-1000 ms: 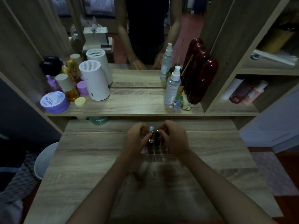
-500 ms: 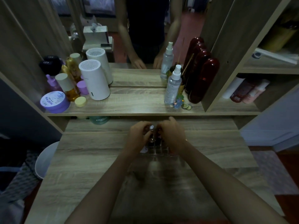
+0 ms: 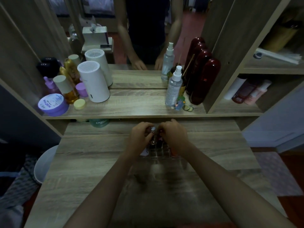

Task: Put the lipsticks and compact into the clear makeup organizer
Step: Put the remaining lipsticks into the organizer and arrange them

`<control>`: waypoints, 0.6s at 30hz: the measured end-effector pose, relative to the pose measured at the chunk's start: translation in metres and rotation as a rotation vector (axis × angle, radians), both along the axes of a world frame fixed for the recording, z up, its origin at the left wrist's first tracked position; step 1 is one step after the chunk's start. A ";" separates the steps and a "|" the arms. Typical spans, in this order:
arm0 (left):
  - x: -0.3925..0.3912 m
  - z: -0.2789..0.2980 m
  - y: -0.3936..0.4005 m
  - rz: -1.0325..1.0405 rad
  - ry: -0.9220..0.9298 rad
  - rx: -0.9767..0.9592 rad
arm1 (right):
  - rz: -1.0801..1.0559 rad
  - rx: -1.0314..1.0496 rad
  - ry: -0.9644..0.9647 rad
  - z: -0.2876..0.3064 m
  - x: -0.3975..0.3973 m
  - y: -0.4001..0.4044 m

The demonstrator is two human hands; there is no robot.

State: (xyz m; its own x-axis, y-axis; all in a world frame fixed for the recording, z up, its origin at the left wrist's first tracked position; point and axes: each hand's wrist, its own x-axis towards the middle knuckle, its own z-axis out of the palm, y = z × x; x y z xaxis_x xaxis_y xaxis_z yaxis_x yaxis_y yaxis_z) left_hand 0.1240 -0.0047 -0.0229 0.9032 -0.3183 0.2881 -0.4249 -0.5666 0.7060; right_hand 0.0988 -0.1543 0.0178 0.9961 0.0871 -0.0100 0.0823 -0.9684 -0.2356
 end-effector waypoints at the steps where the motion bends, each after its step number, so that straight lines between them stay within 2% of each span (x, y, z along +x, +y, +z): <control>1: 0.001 0.000 0.000 0.000 0.002 -0.003 | -0.002 0.001 0.010 0.000 0.000 0.000; 7: -0.001 0.001 0.002 0.013 0.023 -0.014 | -0.008 -0.009 0.009 0.005 0.002 -0.013; 14: -0.006 -0.001 0.002 0.019 0.069 0.010 | -0.081 -0.037 0.153 0.007 0.002 -0.022; 18: -0.006 0.000 0.005 0.039 0.069 0.027 | -0.099 -0.026 0.116 0.002 0.005 -0.021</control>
